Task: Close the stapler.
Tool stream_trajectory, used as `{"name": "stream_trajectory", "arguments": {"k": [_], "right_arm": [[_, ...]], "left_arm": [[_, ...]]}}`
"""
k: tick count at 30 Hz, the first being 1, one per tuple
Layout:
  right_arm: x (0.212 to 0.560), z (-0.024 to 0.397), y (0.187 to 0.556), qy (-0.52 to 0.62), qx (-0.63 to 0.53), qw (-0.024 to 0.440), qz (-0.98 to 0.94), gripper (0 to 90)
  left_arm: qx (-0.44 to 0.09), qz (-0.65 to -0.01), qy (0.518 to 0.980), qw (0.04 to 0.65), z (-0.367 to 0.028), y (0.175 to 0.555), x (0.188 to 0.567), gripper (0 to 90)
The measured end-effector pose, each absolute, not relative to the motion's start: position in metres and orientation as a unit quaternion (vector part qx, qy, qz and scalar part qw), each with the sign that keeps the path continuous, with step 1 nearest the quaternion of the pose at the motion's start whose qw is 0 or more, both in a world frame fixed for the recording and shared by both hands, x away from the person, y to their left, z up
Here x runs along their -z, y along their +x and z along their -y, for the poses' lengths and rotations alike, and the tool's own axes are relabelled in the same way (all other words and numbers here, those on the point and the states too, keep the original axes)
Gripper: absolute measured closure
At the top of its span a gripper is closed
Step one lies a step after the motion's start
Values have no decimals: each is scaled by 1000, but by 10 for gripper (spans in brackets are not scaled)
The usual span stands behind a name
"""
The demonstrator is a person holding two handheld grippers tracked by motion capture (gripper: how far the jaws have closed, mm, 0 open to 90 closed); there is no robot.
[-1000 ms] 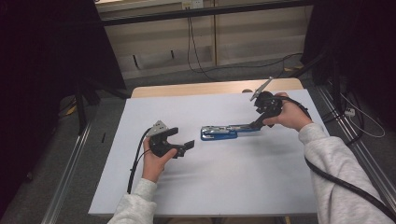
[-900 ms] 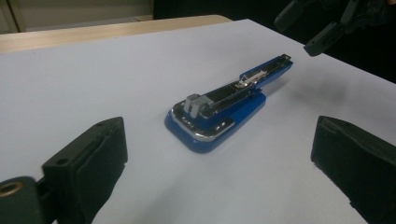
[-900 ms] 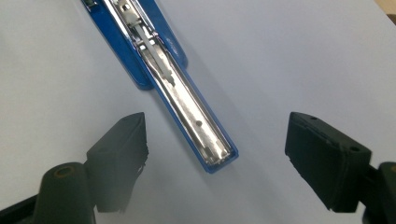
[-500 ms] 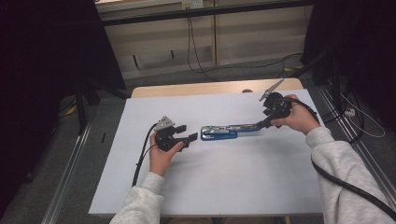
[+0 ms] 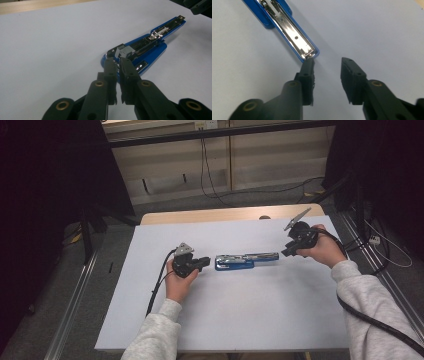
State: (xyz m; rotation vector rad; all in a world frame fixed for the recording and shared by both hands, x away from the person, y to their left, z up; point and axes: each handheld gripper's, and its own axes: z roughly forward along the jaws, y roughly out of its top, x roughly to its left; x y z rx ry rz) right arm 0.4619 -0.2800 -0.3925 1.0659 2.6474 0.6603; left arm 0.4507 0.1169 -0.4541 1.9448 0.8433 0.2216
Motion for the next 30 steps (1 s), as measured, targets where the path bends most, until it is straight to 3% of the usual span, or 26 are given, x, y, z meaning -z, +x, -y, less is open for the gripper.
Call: {"name": "stream_trajectory", "arguments": {"k": [8, 30], "right_arm": [[410, 282, 458, 366, -217, 95, -900, 870], [431, 272, 457, 361, -226, 77, -901, 900]], "left_arm": [[-78, -352, 802, 477, -112, 454, 459, 900], [-72, -352, 821, 444, -98, 459, 468, 900]]}}
